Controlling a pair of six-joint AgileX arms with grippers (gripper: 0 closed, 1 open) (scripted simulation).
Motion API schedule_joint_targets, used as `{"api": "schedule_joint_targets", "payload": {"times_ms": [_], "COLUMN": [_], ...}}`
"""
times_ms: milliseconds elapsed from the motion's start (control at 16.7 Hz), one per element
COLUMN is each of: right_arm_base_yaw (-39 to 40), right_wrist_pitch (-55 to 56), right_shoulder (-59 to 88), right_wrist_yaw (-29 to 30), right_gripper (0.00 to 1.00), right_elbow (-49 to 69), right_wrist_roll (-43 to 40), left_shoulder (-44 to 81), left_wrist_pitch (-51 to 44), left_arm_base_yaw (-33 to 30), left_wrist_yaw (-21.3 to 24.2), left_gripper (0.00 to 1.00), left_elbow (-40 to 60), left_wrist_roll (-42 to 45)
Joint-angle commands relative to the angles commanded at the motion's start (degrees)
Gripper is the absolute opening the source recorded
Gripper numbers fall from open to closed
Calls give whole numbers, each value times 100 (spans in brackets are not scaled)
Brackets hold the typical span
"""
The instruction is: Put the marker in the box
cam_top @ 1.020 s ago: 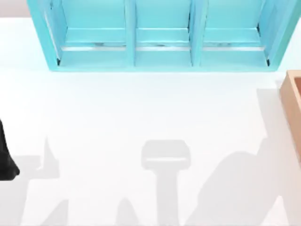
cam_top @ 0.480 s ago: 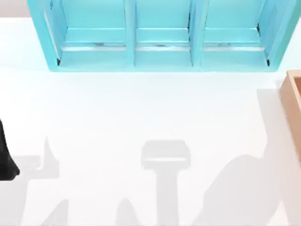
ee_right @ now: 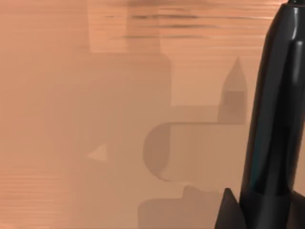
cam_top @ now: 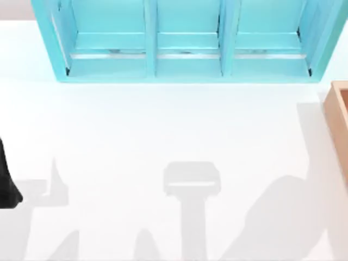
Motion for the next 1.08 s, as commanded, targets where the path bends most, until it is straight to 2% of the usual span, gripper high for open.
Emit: {"api": "schedule_joint_targets", "payload": {"times_ms": [360,1080], "right_arm_base_yaw": [-77,-77], "right_wrist_pitch": [154,154], "right_shoulder": [-42,-42], "right_wrist_yaw": [-121,-121], "right_gripper": [0,90], "right_elbow": [-80,-80], "right_wrist_roll": [-2,-2], "left_shoulder": [0,0], "left_wrist_pitch": [0,0], "left_arm_base_yaw": [0,0], "left_wrist_yaw": [0,0], "left_gripper": [100,100], "left_elbow": [0,0], "left_wrist_roll": [0,0]}}
